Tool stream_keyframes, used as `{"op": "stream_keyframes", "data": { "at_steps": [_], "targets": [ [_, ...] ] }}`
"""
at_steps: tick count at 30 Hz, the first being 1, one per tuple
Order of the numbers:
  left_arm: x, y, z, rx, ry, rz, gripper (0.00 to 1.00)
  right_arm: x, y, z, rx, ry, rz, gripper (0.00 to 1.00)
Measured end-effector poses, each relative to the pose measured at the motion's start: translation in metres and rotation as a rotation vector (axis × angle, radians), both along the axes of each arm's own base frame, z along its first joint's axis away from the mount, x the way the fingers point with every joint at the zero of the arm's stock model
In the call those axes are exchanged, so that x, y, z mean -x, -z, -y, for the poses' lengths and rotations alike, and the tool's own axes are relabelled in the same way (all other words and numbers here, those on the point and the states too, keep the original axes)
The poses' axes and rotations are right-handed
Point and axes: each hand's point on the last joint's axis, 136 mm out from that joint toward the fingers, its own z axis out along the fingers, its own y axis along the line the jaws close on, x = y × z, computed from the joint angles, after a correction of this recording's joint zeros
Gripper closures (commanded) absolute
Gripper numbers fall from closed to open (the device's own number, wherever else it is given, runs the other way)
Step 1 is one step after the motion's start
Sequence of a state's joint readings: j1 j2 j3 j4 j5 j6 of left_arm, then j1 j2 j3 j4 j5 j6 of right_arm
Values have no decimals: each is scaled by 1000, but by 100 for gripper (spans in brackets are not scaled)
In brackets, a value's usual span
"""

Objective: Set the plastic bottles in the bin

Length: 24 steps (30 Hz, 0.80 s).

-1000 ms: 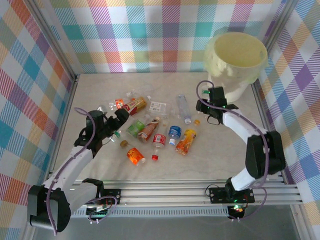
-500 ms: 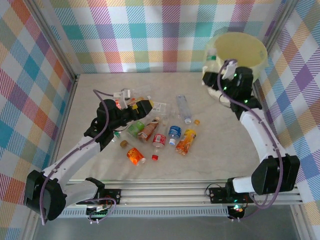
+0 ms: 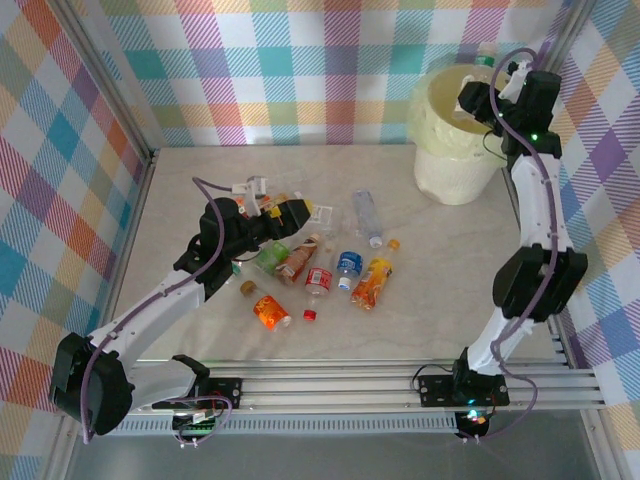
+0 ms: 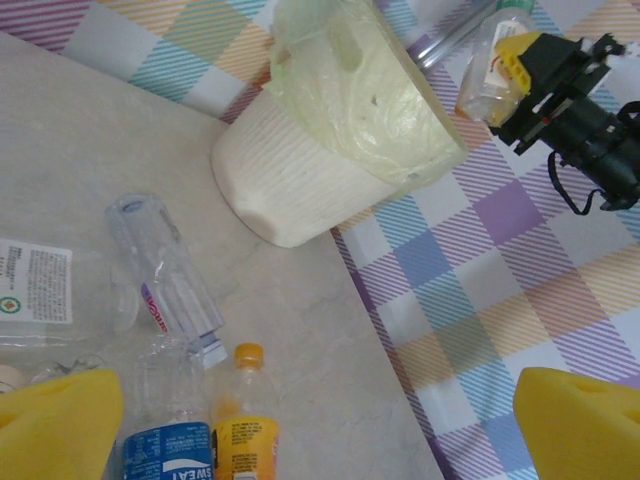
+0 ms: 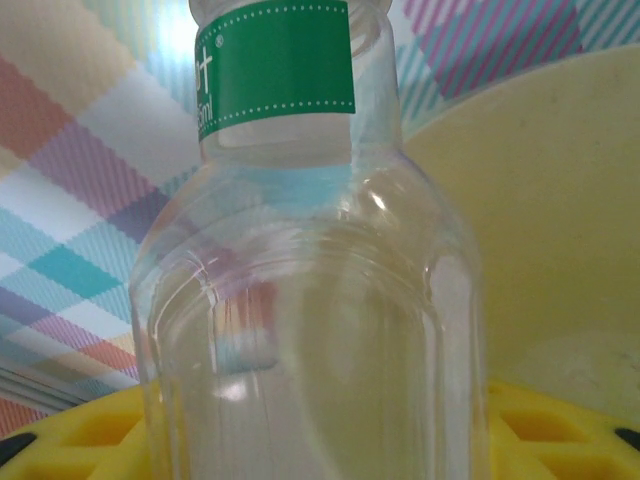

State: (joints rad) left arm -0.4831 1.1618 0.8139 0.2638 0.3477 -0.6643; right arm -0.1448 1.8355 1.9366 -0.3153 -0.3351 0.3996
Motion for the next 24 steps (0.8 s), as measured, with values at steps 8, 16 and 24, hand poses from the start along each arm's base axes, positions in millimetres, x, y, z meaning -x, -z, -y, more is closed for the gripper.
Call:
{"op": "stream_keyframes", "data": {
  "at_steps": [8, 16, 24],
  "targets": [
    [-5, 22, -40, -95, -226, -78, 0, -42, 41, 9, 62, -39, -104, 42],
    [0, 62, -79, -262, -396, -207, 0, -69, 61, 6, 22, -76, -135, 37],
    [4, 63, -91, -289, -440, -212, 0, -69, 77, -11, -38, -179, -168, 29]
  ]
}}
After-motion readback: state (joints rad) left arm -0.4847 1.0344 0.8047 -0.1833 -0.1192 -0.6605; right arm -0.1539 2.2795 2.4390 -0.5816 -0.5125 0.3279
